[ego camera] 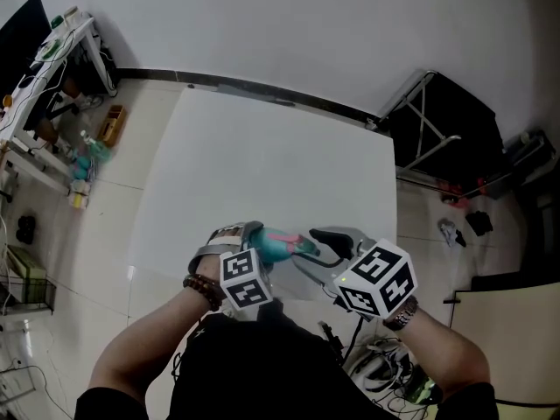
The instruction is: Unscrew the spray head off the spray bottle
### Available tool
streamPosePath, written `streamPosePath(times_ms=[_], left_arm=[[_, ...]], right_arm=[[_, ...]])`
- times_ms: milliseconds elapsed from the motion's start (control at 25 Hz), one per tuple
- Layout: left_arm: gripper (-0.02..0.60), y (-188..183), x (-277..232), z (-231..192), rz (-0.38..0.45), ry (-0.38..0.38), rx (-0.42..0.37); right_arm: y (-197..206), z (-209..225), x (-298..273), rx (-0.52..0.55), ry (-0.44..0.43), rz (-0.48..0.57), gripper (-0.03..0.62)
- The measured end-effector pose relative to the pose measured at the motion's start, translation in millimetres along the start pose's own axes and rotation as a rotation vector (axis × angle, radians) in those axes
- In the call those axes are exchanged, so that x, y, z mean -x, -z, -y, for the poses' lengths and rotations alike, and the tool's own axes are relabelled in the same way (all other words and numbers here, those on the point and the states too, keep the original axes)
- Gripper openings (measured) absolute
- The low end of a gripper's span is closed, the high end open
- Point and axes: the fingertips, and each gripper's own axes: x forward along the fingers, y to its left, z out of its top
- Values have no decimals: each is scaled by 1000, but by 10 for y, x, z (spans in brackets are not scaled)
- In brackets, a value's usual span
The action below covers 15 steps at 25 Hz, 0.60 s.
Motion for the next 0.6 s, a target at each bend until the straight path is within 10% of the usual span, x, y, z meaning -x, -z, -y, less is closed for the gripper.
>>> streamPosePath(times_ms=[600], left_arm=[[426, 8, -206, -355, 222, -10, 313]], right_arm=[[-13, 353, 178, -133, 136, 240, 209]])
